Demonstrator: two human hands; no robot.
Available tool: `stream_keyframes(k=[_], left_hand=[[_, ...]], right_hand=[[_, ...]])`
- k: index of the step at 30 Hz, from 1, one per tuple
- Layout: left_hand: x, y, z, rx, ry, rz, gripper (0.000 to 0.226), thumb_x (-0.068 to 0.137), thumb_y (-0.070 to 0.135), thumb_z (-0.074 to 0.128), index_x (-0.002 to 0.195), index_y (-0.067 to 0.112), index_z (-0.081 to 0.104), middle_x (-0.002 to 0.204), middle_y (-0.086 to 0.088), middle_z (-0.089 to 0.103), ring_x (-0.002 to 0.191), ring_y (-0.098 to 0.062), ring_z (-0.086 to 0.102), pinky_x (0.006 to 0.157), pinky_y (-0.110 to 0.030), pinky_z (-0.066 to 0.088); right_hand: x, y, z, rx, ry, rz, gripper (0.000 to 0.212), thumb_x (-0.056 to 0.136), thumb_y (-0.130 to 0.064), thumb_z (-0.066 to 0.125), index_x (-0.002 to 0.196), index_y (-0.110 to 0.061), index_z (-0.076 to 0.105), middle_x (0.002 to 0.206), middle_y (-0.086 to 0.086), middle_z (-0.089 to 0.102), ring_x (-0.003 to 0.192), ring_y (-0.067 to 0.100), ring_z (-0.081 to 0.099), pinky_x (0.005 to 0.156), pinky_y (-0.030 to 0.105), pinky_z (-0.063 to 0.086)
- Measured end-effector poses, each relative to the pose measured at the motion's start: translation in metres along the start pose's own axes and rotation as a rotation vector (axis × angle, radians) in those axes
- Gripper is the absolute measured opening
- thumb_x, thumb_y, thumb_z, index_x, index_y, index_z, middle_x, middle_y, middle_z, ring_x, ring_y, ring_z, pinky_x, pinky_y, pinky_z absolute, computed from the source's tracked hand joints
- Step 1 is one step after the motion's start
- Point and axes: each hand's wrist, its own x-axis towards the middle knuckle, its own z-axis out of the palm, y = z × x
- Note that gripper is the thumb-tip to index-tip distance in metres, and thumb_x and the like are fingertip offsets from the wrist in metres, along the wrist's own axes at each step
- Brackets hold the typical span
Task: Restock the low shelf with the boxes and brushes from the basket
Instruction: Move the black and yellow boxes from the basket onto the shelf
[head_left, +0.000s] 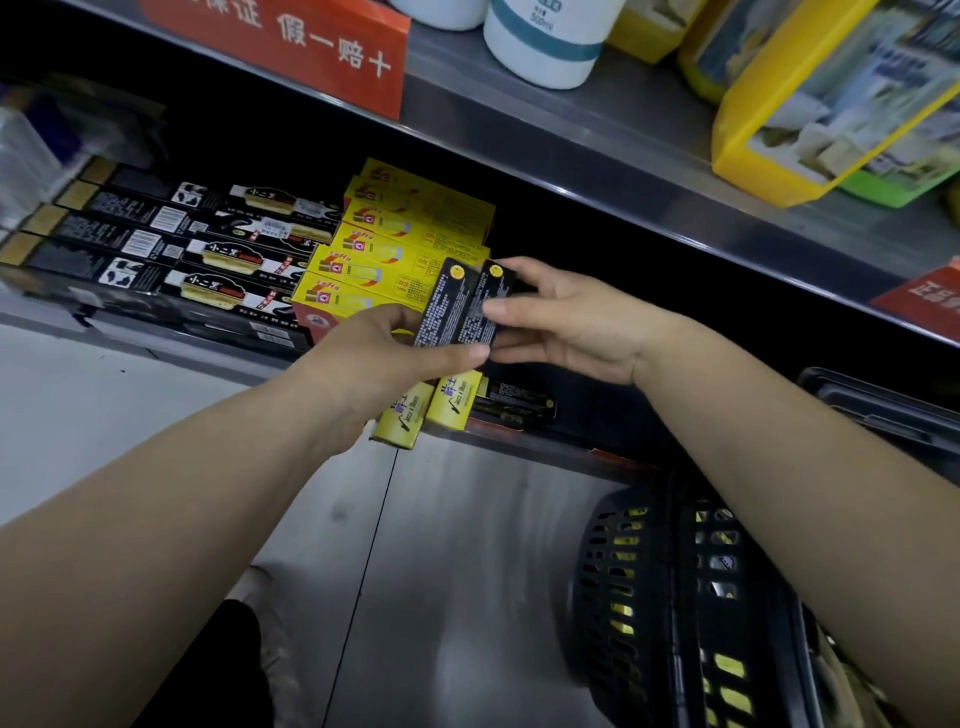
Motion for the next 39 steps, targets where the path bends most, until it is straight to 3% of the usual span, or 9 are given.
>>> stream_keyframes(k=[3,6,9,12,19,27,31,36,39], left_hand=[[0.002,0.003,-0.004,-0.119,0.072,-0.016,0.104,0.038,0.063,0.075,0.127,0.016,0.052,0.113,-0.005,0.067,0.100,-0.023,0.066,0.087,-0.044,0.053],[0.012,0.003,-0.014,-0.221,0.216,0.014,0.072,0.073,0.048,0.072,0.130,0.012,0.049,0.107,-0.006,0.067,0.087,-0.017,0.070,0.079,-0.038,0.057],[0.015,-0.002,-0.017,-0.152,0.263,0.019,0.070,0.076,0.054,0.066,0.133,0.017,0.047,0.116,-0.007,0.064,0.109,-0.026,0.060,0.096,-0.049,0.047],[0.014,-0.004,-0.012,-0.098,0.272,0.043,0.071,0.078,0.057,0.062,0.135,0.019,0.046,0.125,-0.005,0.059,0.111,-0.019,0.050,0.088,-0.036,0.041],[0.017,-0.006,-0.009,-0.123,0.279,0.065,0.061,0.083,0.049,0.061,0.134,0.016,0.047,0.089,0.015,0.050,0.087,-0.011,0.043,0.074,-0.028,0.033],[0.019,-0.007,-0.008,-0.045,0.239,0.024,0.067,0.081,0.053,0.061,0.137,0.019,0.046,0.131,-0.001,0.055,0.112,-0.020,0.049,0.083,-0.034,0.035],[0.020,-0.007,-0.006,-0.027,0.212,0.026,0.065,0.081,0.053,0.061,0.135,0.020,0.048,0.126,-0.004,0.058,0.115,-0.025,0.052,0.091,-0.041,0.044],[0.019,-0.007,-0.004,-0.003,0.223,0.081,0.065,0.079,0.048,0.066,0.134,0.019,0.049,0.080,0.019,0.050,0.070,0.003,0.043,0.073,-0.027,0.034],[0.018,-0.007,-0.004,0.085,0.153,0.091,0.059,0.070,0.051,0.072,0.118,0.021,0.055,0.086,0.014,0.057,0.071,0.007,0.044,0.061,-0.019,0.034]], right_hand=[[-0.002,0.002,-0.007,0.010,0.164,0.049,0.032,0.085,-0.013,0.063,0.114,-0.020,0.051,0.092,0.001,0.069,0.074,0.013,0.070,0.065,0.021,0.056],[-0.007,0.006,-0.031,0.050,0.411,0.192,0.005,0.087,-0.021,0.062,0.087,-0.020,0.057,0.077,0.003,0.065,0.062,0.013,0.064,0.052,0.018,0.052],[-0.008,0.018,-0.057,-0.111,0.671,0.367,0.016,0.084,-0.032,0.064,0.079,-0.019,0.056,0.067,0.002,0.061,0.054,0.011,0.056,0.045,0.015,0.049],[0.005,0.033,-0.067,-0.270,0.777,0.449,0.024,0.084,-0.039,0.065,0.075,-0.019,0.054,0.067,-0.002,0.058,0.055,0.009,0.051,0.050,0.020,0.044],[0.052,0.070,-0.057,-0.741,0.433,0.530,0.036,0.085,-0.048,0.061,0.103,-0.018,0.051,0.088,0.002,0.056,0.071,0.013,0.051,0.054,0.022,0.039],[0.056,0.086,-0.054,-1.138,0.109,0.545,0.084,0.079,-0.036,0.072,0.146,-0.020,0.025,0.142,0.006,0.043,0.124,0.024,0.045,0.098,0.030,0.039],[0.059,0.087,-0.050,-1.225,0.087,0.494,0.075,0.084,-0.022,0.069,0.145,-0.016,0.026,0.137,0.008,0.047,0.119,0.025,0.049,0.090,0.027,0.039],[0.052,0.067,-0.047,-1.278,0.107,0.531,0.089,0.079,-0.024,0.074,0.148,-0.013,0.019,0.145,0.011,0.040,0.126,0.027,0.044,0.101,0.031,0.040],[0.032,0.023,-0.037,-1.101,0.271,0.239,0.108,0.066,-0.031,0.083,0.149,-0.022,0.014,0.149,0.010,0.033,0.132,0.024,0.038,0.100,0.023,0.033]])
